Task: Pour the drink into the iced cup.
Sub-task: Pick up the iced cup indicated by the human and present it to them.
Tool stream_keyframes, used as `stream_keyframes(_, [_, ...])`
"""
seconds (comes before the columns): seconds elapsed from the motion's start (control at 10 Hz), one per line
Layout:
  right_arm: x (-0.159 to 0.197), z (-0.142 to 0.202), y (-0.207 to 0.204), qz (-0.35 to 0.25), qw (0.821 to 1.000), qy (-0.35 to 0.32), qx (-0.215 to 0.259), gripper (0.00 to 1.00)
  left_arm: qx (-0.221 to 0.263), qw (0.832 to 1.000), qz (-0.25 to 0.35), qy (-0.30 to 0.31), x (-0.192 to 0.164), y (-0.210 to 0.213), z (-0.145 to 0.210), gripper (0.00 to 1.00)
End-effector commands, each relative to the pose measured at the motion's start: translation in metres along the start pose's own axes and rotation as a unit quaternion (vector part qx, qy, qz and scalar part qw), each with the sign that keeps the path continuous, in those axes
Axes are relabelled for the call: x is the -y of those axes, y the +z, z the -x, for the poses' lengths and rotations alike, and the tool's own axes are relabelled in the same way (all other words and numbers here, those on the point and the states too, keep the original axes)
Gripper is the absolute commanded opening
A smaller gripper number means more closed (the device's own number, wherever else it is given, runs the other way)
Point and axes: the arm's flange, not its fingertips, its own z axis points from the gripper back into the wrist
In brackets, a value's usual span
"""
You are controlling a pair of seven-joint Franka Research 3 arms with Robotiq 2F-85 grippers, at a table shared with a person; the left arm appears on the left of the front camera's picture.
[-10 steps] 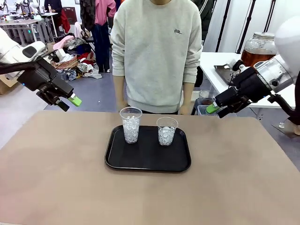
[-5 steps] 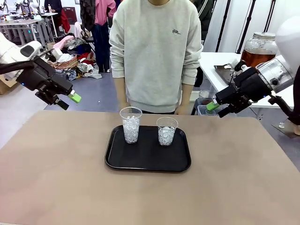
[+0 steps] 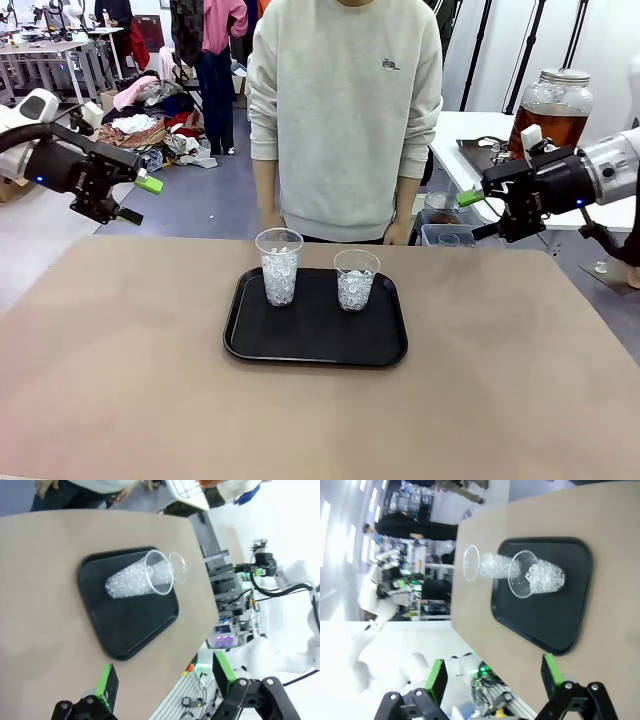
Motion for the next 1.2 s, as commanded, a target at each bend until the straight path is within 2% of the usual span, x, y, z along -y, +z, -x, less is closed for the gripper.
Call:
stream_keyframes(0.0, [0.009,-0.013,0.005,-0.057,0.997,-0.045,0.006,1.00,0.005,0.999,0.044,-0.022,-0.011,-0.003,-0.007,1.00])
stream_keyframes(0.4, [0.034,-0.019,0.015,-0.139,0.986,-0.096,-0.003,1.00,0.005,0.995,0.101,0.000,-0.035,-0.005,-0.009,1.00])
stream_keyframes(0.7, [0.049,-0.022,0.017,-0.158,0.981,-0.111,-0.006,1.00,-0.039,0.987,0.145,0.051,-0.047,-0.006,-0.011,1.00])
stream_keyframes(1.1, [0.057,-0.023,0.014,-0.156,0.980,-0.119,-0.009,1.00,-0.049,0.986,0.141,0.075,-0.053,-0.003,-0.013,1.00])
